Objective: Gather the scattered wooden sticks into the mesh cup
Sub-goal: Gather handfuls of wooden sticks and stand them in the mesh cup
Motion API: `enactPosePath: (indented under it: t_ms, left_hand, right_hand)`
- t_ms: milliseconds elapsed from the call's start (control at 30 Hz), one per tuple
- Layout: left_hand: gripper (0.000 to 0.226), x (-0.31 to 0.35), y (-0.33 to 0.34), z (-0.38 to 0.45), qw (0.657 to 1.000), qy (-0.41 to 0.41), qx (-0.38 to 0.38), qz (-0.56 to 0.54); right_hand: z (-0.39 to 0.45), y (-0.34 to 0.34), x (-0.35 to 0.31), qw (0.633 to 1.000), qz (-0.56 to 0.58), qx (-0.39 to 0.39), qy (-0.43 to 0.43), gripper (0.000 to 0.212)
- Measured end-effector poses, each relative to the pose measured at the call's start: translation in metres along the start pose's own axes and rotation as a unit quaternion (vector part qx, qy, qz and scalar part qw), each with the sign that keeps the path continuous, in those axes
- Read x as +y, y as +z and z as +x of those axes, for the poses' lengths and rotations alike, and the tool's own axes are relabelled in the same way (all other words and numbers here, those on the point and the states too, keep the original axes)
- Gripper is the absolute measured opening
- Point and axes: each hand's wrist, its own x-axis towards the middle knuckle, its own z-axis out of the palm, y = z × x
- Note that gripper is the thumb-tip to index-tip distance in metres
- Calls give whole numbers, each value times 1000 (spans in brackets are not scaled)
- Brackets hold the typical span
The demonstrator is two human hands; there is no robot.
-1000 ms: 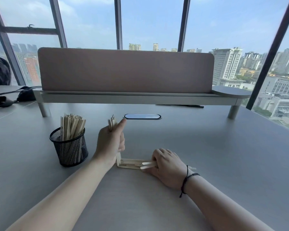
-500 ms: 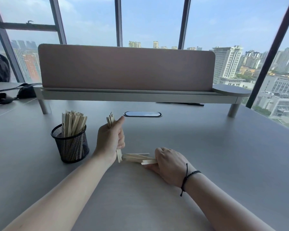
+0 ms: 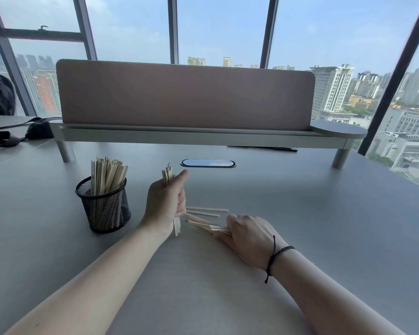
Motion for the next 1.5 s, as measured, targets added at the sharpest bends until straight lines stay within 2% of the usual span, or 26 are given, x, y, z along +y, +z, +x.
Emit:
enactPosePath:
  t_ms: [267, 400, 500, 600, 667, 1000, 1300, 1433, 1500]
  left_hand:
    - [56, -1, 0, 0, 1000, 3, 0, 0]
    - [55, 1, -2, 1, 1000, 3, 10, -7]
    - [56, 2, -4, 3, 1000, 0, 18, -20]
    - [56, 2, -5, 3, 999, 1, 23, -23]
    - [57, 3, -5, 3, 999, 2, 23, -23]
    - [57, 9, -2, -4, 1000, -2, 15, -22]
    - [56, 14, 8, -36, 995, -1, -85, 44]
    - [54, 12, 11, -50, 993, -16, -96, 66]
    - [54, 13, 11, -54, 992, -25, -103, 69]
  right_hand:
    - [-5, -5, -1, 1000, -11, -13, -9, 43]
    - [-10, -8, 5, 999, -22, -6, -28, 34]
    - [-12, -6, 10, 998, -7, 47, -43, 35]
    - [-11, -4, 17, 991, 4, 121, -60, 49]
    - [-11, -4, 19, 988, 20, 142, -56, 53]
    - [-16, -25, 21, 968, 173, 176, 37, 45]
    - [-19, -39, 1, 953, 263, 147, 36, 48]
    - [-15, -42, -20, 922, 356, 141, 51, 55]
    - [-12, -47, -35, 885, 442, 131, 64, 60]
